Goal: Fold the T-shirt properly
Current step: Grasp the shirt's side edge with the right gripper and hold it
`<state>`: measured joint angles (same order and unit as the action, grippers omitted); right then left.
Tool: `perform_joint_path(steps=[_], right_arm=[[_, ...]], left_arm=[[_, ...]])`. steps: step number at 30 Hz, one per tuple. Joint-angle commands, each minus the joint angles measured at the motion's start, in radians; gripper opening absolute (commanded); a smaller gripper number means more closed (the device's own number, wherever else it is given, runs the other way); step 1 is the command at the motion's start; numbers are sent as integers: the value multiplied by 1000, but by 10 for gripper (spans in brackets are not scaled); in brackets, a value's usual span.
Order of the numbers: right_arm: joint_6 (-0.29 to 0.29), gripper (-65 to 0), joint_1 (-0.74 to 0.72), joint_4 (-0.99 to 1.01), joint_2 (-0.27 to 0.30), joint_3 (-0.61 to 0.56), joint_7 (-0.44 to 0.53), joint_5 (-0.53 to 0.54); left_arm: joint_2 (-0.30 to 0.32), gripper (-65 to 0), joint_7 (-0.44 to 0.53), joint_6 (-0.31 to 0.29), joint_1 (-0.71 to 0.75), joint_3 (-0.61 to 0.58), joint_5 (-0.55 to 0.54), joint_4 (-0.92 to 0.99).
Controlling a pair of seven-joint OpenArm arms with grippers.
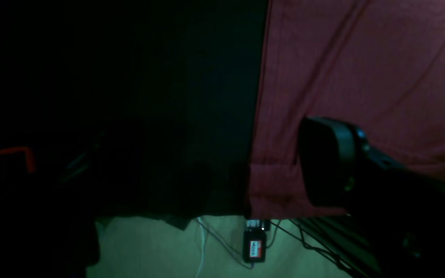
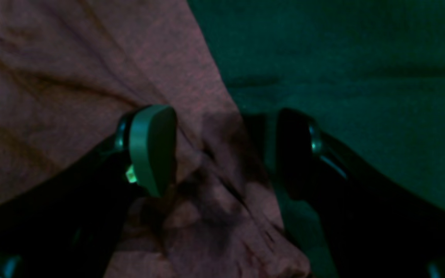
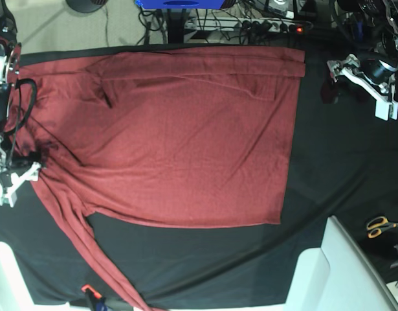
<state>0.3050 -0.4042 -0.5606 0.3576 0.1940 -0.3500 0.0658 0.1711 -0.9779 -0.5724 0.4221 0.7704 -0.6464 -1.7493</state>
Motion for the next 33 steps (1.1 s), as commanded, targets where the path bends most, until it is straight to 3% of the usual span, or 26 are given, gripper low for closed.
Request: perform_joint_path(steps=[1, 10, 24, 28, 33], right_arm=[[-2, -252, -26, -14, 18, 2, 16, -1], [-2, -252, -3, -121, 14, 8, -28, -1], [-2, -252, -5, -91, 14, 0, -27, -1], [-3, -252, -20, -26, 18, 0, 19, -1], [-82, -252, -25, 6, 21, -1, 76, -1]], left_arm=[[11, -48, 14, -1, 5, 4, -13, -13], [11, -48, 14, -1, 5, 4, -13, -13], [9, -48, 14, -1, 7, 2, -13, -13], [9, -48, 14, -1, 7, 2, -13, -13], [9, -48, 14, -1, 7, 7, -13, -13]])
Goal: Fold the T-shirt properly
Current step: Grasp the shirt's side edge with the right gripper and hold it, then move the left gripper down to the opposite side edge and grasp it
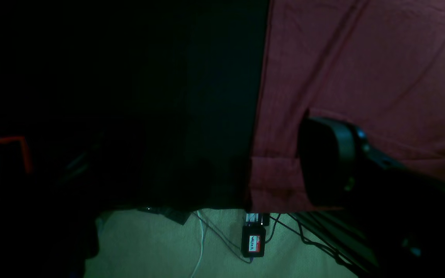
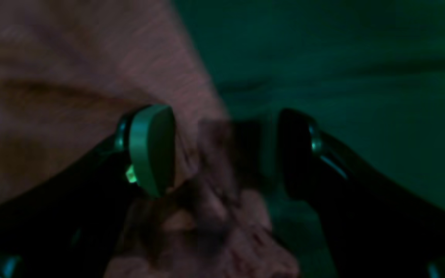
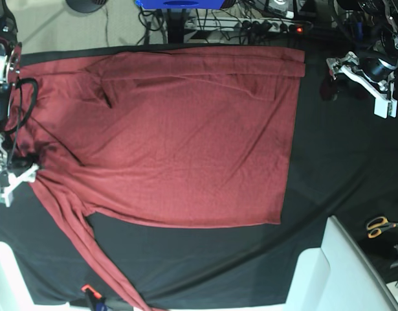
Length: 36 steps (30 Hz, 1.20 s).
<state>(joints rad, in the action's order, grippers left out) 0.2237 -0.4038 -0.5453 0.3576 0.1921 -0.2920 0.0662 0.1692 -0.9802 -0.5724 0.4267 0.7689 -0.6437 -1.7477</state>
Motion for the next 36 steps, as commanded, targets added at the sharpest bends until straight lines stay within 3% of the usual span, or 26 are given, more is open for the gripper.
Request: perform_joint_path(steps=[1, 19, 22, 28, 31, 36], right_arm=[[-7, -249, -25, -9, 21, 0, 21, -1], [-14, -254, -24, -8, 18, -1, 64, -3], [-14, -321, -24, -8, 16, -1, 64, -3], [-14, -585, -24, -8, 16, -1, 64, -3], [-14, -642, -24, 14, 19, -1, 64, -3], [-14, -650, -40, 61, 21, -1, 69, -3]], left_arm=[[11, -48, 16, -1, 2, 8, -15, -14], [10, -48, 16, -1, 2, 4, -15, -14], [10, -48, 16, -1, 2, 4, -15, -14], [10, -48, 16, -1, 4, 4, -15, -13], [10, -48, 16, -1, 2, 4, -15, -13], [10, -48, 16, -1, 1, 4, -15, -13]])
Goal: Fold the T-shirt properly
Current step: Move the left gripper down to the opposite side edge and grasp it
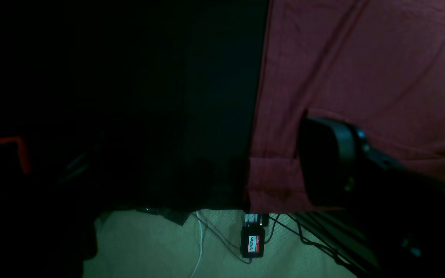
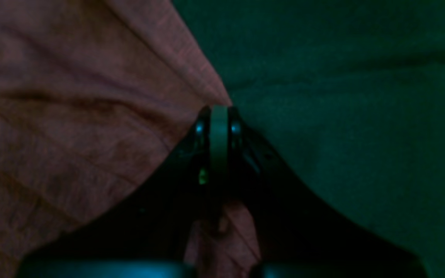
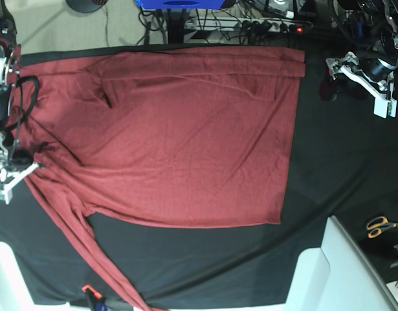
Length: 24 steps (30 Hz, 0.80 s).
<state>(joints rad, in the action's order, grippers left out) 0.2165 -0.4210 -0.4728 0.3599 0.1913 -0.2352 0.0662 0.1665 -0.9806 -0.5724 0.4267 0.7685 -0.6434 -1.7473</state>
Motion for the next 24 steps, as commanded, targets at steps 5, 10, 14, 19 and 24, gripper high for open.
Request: perform_joint_path(steps=[5, 10, 14, 19, 24], right_arm=[[-7, -650, -23, -66, 18, 3, 7, -3], [-7, -650, -23, -82, 18, 6, -20, -3], [-4, -650, -23, -82, 18, 10, -25, -1], [-1, -650, -22, -82, 18, 9, -26, -1], [-1, -650, -22, -82, 15, 4, -26, -1]], left_arm=[[12, -48, 13, 1, -21, -22, -16, -13], [12, -48, 13, 2, -27, -40, -16, -6], [12, -48, 15, 2, -50, -67, -16, 22], [11, -48, 13, 4, -134, -88, 99, 102], [11, -48, 9, 4, -317, -120, 199, 192]])
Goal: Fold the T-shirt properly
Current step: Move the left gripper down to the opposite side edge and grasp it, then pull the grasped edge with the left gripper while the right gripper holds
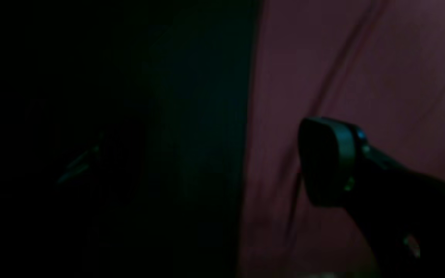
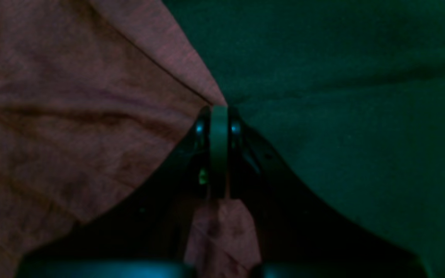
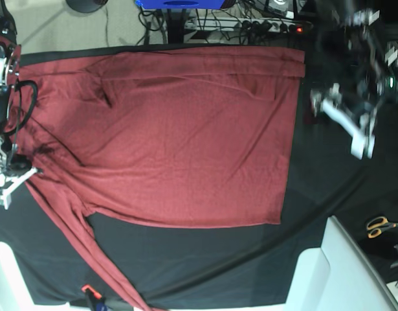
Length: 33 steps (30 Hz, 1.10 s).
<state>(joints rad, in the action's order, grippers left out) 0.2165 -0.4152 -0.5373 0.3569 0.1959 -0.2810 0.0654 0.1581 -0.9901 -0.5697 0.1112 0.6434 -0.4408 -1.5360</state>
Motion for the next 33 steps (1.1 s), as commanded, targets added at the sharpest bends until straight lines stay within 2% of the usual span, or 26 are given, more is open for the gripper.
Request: perform_joint_path(steps=[1, 7, 13, 20, 24, 26, 27, 33], right_arm=[[-1, -650, -27, -17, 17, -2, 19, 0], [-1, -650, -27, -17, 17, -2, 19, 0], [-1, -650, -27, -17, 23, -2, 18, 0], [-1, -650, -27, -17, 24, -2, 18, 0], [-1, -650, -29, -17, 24, -2, 19, 0], [-1, -650, -29, -17, 24, -2, 21, 0], [-1, -650, -29, -17, 24, -2, 21, 0], [-1, -650, -29, -17, 24, -2, 22, 0]], left_arm=[[21, -48, 18, 1, -49, 3, 6, 24], [24, -48, 24, 1, -336, -35, 130, 426], [11, -49, 102, 1, -500, -37, 230, 685], [-50, -51, 181, 1, -514, -37, 322, 740], [-71, -53, 181, 1, -511, -37, 331, 742], [-79, -102, 181, 1, -508, -38, 331, 742], [-82, -153, 181, 1, -506, -38, 334, 742], [-76, -556, 185, 1, -483, -30, 333, 740]])
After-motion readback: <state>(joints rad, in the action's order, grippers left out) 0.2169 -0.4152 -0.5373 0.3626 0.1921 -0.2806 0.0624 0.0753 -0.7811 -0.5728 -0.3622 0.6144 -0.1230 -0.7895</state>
